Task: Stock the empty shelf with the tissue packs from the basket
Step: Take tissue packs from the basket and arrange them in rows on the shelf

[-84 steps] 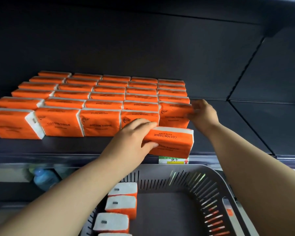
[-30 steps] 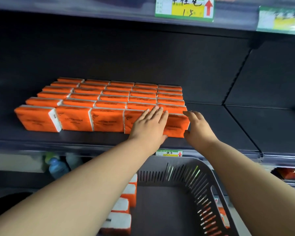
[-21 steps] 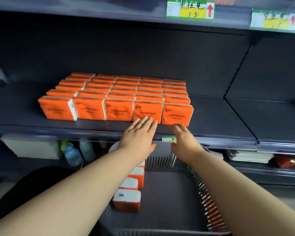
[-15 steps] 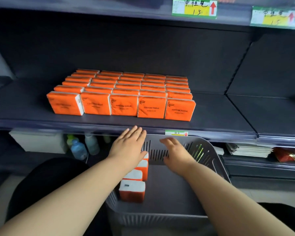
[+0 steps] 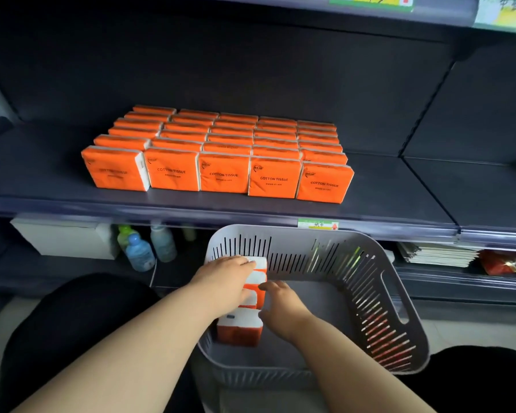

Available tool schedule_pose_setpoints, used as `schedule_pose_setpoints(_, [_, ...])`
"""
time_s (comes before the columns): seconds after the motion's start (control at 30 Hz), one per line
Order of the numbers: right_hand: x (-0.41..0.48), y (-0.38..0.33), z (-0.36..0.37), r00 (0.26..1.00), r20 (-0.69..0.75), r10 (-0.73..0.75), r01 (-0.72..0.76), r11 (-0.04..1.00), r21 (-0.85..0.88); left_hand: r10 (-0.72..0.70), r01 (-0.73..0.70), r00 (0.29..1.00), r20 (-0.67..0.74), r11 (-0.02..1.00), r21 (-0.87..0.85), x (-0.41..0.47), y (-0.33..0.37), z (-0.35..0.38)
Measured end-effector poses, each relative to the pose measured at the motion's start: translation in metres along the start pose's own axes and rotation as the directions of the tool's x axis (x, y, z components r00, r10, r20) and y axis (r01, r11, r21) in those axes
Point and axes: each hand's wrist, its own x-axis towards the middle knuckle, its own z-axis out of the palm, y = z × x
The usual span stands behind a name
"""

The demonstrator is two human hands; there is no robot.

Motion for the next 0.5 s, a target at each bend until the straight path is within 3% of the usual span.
schedule_pose_setpoints(0.27, [0.019, -0.003, 0.016, 0.993, 0.101, 0.067, -0.061, 0.996, -0.062, 0.05, -0.051, 0.998, -0.025, 0.998, -0.027, 0.008, -0.012, -0.002])
schedule_pose_setpoints(0.5, [0.031, -0.019, 0.021, 0.993, 0.107, 0.042, 0.009, 0.901, -0.434, 0.025, -0.026, 0.999, -0.028, 0.999, -0.037, 0.008, -0.016, -0.002])
